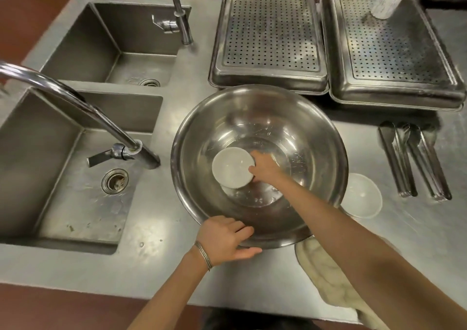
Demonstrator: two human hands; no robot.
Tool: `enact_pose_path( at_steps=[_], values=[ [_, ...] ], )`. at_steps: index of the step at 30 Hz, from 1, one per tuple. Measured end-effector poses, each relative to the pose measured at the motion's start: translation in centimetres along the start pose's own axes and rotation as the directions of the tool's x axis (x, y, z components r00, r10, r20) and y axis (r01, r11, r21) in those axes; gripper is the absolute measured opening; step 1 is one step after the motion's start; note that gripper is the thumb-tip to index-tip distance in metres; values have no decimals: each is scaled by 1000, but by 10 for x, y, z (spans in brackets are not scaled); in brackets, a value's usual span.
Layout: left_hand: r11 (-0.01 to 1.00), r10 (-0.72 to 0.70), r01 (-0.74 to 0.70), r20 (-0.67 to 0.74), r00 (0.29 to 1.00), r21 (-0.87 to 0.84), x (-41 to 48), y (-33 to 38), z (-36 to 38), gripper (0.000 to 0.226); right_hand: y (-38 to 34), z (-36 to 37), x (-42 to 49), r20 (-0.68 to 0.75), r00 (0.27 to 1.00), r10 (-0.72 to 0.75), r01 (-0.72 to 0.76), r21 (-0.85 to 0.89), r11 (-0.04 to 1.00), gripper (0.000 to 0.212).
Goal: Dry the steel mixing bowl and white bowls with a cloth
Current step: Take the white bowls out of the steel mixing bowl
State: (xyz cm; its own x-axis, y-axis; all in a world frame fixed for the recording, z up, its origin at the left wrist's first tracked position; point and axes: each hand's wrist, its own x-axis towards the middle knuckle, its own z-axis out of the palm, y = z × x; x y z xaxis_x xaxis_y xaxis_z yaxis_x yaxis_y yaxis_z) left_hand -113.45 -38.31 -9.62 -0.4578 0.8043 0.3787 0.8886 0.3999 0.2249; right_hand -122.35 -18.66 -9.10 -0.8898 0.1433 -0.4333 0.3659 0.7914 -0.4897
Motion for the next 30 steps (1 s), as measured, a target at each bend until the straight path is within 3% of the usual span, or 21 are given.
enact_pose_path(
  at_steps=[4,8,12,16,20,26,30],
  values=[
    [1000,17,-17,26,1000,-17,1,-1,1,44,6,-21,-24,-96,995,7,-10,-27,1000,44],
    [998,33,-26,148,988,-49,6,4,-8,41,31,-65,-87,-221,971,95,-33,270,962,41],
    [992,117,-105,207,971,-70,23,27,-7,42,70,-106,-154,-413,880,234,-51,409,911,40],
    [995,99,-101,224,970,1,42,51,9,47,122,-116,-195,-502,765,402,-106,518,849,33],
    [997,50,-64,235,971,52,44,52,10,48,171,-102,-199,-463,696,549,-190,619,762,36],
    [997,17,-36,264,964,66,43,53,10,46,202,-79,-188,-360,716,599,-269,649,711,39],
    [996,-1,-22,274,962,83,41,55,9,45,212,-67,-182,-344,739,579,-293,610,736,40]
  ],
)
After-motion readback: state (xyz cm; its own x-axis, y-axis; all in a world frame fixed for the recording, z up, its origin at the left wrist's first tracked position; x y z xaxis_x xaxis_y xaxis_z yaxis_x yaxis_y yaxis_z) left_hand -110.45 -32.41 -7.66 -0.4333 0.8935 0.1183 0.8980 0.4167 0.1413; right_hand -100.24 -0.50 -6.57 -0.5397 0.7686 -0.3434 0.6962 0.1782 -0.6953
